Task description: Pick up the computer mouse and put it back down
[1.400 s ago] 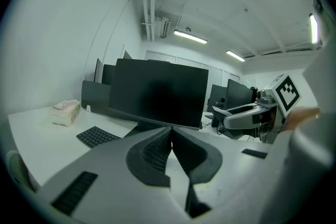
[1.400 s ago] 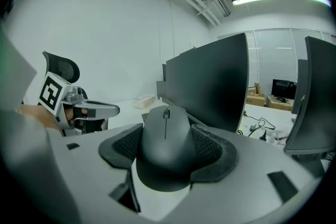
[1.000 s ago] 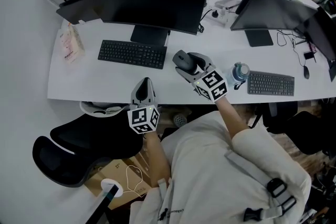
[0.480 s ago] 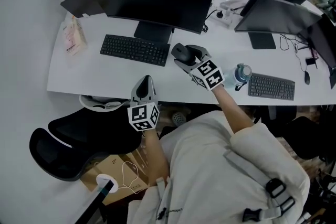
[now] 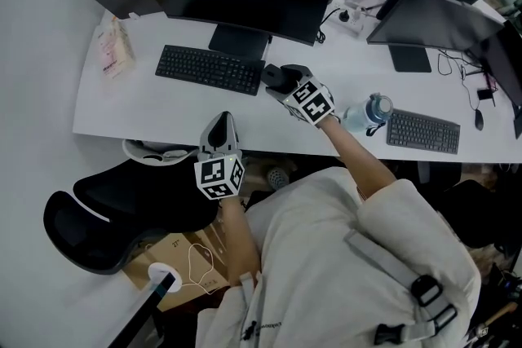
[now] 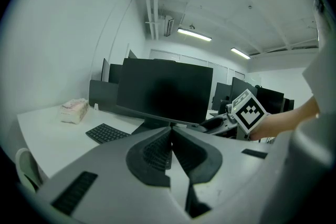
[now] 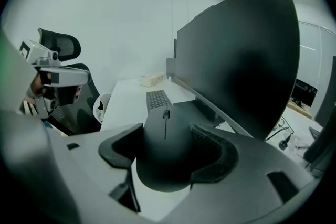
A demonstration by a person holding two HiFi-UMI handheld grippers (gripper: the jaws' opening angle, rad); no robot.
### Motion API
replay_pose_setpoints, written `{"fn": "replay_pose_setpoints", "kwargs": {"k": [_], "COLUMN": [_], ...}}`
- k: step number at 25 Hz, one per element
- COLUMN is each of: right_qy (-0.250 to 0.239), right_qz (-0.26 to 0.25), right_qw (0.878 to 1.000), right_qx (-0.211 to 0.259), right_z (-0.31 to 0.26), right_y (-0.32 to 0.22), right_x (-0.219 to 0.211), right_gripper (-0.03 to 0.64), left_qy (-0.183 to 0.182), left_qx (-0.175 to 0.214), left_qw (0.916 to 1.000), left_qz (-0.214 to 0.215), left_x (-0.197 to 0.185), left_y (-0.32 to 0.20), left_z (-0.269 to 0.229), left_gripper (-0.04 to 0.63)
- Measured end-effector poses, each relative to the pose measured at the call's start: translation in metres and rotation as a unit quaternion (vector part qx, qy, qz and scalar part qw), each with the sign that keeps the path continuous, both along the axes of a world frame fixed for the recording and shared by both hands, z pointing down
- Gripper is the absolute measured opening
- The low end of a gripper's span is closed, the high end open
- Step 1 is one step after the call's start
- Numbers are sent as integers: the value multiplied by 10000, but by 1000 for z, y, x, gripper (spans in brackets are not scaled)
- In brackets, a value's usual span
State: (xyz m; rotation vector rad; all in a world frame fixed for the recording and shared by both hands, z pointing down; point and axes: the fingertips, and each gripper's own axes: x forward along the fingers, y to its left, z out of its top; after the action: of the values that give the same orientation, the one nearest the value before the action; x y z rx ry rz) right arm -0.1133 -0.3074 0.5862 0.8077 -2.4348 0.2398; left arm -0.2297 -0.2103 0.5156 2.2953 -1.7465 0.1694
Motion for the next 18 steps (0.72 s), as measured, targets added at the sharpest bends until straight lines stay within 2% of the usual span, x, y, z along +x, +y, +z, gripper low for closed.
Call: {"fn": "replay_pose_setpoints", "kwargs": {"k": [3, 8, 18], "right_qy": [113, 583, 1375], "right_qz": [-148, -420, -732], "right_qw": [9998, 9970, 9842], "right_qx": [-85, -294, -843], "right_z": [12, 52, 129], "right_y": [3, 11, 38], "right_x": [-8, -16, -15], "right_gripper": [299, 299, 299], "left_qy": [-3, -17, -30], "left_qx": [-19, 2, -44], "left_qw": [10000, 10000, 9999], "left_qz": [-58, -87, -134], "left_x": [-6, -11, -19], "left_y": [1, 1, 7], "left_z": [0, -3, 0], "left_gripper": [21, 22, 22]}}
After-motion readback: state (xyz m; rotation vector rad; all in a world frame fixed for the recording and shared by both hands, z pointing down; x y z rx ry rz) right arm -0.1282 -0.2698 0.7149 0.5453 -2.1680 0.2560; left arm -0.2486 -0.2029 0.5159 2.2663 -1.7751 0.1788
